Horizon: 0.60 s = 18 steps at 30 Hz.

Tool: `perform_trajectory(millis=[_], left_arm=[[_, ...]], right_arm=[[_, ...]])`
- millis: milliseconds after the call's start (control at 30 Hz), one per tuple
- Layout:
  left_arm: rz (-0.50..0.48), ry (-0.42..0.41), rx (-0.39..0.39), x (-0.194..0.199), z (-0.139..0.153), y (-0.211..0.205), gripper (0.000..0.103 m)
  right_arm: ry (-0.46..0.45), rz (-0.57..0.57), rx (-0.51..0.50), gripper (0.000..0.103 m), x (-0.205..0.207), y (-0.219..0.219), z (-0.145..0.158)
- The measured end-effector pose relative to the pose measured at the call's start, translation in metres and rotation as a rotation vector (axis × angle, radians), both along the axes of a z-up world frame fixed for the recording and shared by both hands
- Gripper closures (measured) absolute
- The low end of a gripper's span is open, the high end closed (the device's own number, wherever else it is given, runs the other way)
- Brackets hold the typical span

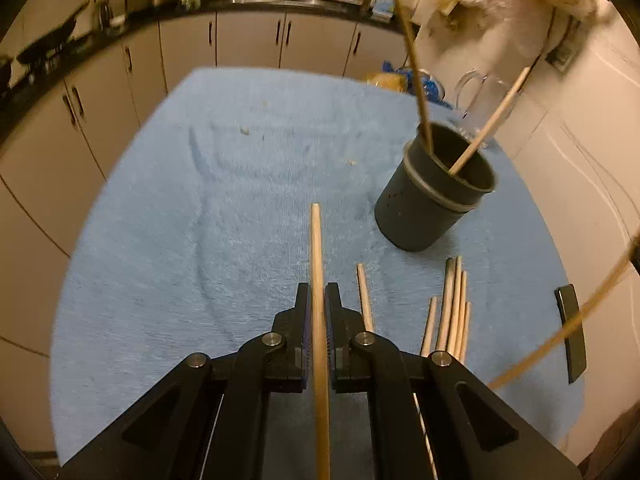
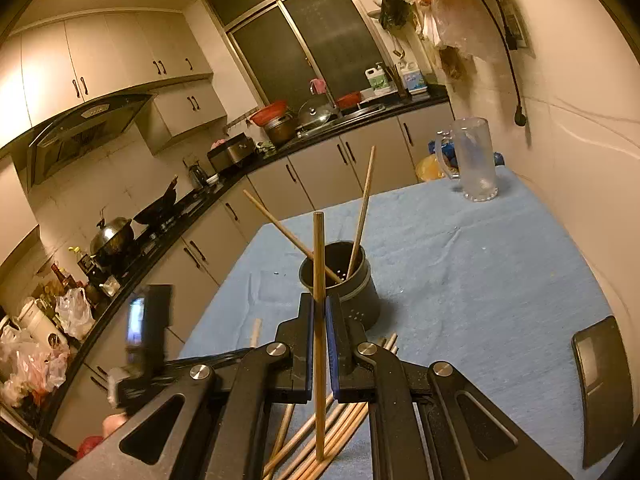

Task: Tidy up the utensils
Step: 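Raise the left tool's chopstick over the black cup while the right tool carries its chopstick there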

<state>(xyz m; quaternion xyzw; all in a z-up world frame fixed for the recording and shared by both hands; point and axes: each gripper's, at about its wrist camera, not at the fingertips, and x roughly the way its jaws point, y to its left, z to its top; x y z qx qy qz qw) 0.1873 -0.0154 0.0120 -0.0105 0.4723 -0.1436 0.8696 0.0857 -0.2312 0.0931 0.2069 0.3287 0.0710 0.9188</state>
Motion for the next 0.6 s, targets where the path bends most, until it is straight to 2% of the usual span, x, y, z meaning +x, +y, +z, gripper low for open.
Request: perform_trajectory(millis=[200,400,600], left_arm=[[-0.021,-0.041,-0.023,-0.013,0.023,0.002,0.097],[-0.045,-0.122,-0.042,-0.027,0.059,0.009,0.097],[-0.042,-0.164,-0.057,-0.029,0.079,0.008,0.097]], right_arm=[[-0.007,-0.004,-0.007,0.097,-0.002,0.002,0.003],[-0.030,-0.004,-0.007,0.097,-0.007,0.001,0.009],[-0.044,-0.007,0.000,0.097,-0.009,-0.001,0.015]])
